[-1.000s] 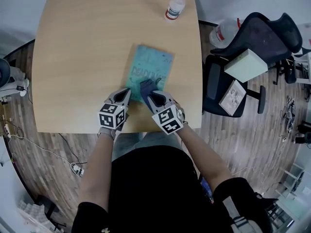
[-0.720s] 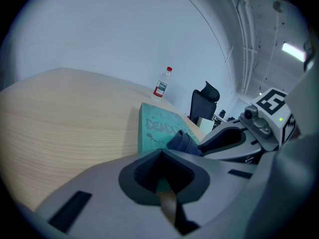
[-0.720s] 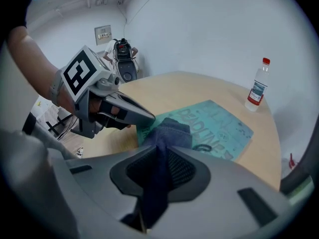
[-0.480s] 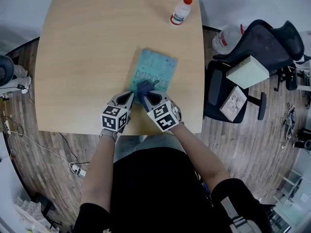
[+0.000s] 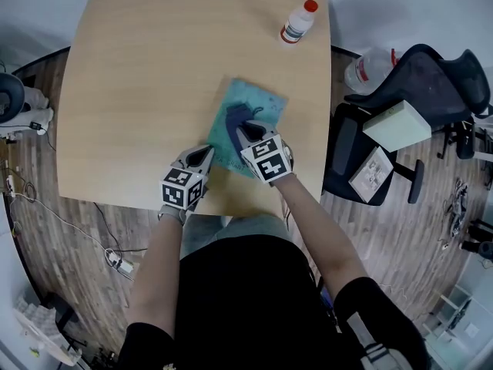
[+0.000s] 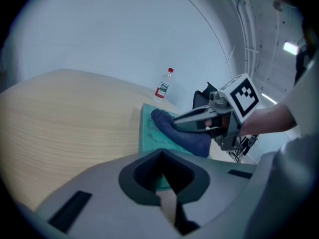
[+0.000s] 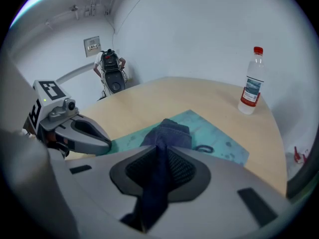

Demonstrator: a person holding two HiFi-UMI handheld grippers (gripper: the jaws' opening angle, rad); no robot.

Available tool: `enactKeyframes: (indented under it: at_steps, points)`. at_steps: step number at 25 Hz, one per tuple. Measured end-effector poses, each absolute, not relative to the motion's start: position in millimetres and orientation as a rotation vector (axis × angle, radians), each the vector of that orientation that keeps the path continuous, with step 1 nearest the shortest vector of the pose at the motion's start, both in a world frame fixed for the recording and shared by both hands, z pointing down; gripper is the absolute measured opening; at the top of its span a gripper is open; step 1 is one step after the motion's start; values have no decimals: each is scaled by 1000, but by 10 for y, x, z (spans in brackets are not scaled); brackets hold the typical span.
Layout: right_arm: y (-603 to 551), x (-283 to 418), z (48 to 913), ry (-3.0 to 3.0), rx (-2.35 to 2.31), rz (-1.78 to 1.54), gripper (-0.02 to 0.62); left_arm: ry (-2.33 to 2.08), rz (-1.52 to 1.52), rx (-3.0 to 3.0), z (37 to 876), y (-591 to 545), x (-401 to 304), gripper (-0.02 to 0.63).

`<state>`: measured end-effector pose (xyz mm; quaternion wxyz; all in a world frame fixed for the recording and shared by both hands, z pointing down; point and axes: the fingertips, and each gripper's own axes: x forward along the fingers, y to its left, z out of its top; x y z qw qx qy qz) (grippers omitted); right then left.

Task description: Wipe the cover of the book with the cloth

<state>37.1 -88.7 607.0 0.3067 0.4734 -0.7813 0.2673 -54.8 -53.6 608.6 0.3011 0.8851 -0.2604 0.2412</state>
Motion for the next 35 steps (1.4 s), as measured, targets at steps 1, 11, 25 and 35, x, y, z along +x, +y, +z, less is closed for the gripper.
enactKeyframes:
  at_steps: [1,11,25,35]
  points:
    - [-946,431,6083,-2064,1255,696,77,-692,637,2348,6086,-536,-547,20]
    - [-1504,903,6058,-2049,1266,661,77,-711,618,2340,6071,-553,-570,20]
    - [-1702,996,6017,-2084,1287,596,77,-764,624,2223,6048,-480,-574,20]
    - [-1696,990,6014,-2090,1287,583,77,-580,549,2191,5952,160,12,20]
